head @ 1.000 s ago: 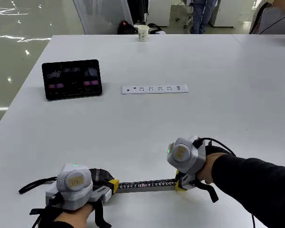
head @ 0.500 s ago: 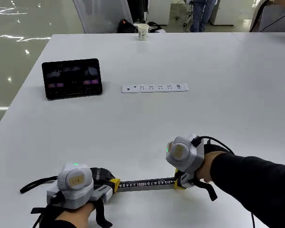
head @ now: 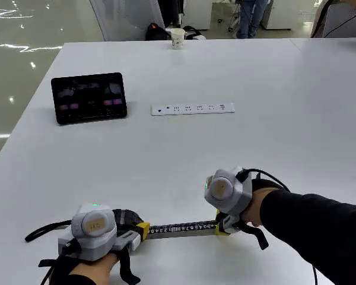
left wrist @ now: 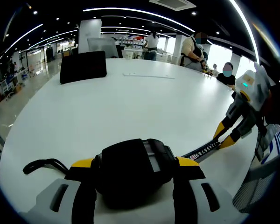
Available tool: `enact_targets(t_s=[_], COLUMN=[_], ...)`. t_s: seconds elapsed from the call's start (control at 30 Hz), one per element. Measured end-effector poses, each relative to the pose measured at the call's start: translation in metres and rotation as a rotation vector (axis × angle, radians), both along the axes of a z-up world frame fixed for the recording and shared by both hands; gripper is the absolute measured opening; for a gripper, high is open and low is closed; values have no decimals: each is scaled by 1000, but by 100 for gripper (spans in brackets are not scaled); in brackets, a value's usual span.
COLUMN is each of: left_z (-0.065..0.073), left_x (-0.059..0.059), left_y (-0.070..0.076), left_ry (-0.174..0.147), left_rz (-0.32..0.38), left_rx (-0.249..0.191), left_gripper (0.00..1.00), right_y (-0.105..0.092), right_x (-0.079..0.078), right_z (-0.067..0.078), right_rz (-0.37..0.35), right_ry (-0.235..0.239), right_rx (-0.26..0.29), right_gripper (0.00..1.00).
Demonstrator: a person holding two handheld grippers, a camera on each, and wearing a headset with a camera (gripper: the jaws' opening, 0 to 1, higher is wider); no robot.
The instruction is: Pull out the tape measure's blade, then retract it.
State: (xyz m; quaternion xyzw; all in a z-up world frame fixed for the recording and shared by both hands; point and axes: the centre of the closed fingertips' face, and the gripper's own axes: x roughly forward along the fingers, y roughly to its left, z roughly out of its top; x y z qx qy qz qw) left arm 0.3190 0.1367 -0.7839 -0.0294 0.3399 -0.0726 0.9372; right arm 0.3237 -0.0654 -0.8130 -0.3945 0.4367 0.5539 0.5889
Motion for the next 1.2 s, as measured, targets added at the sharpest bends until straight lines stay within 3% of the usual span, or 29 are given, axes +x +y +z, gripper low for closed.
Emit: enact_targets(t_s=[1.2], left_z=[0], left_x=[-1], left_y=[0], left_ry=[2], left_rz=[1], left_rx=[-3], left_gripper=[62], right_y=[10], right_x=[-1], right_z=[0], right_rz=[6], right_ry=[-3], right_rx=[3], right_gripper=[11])
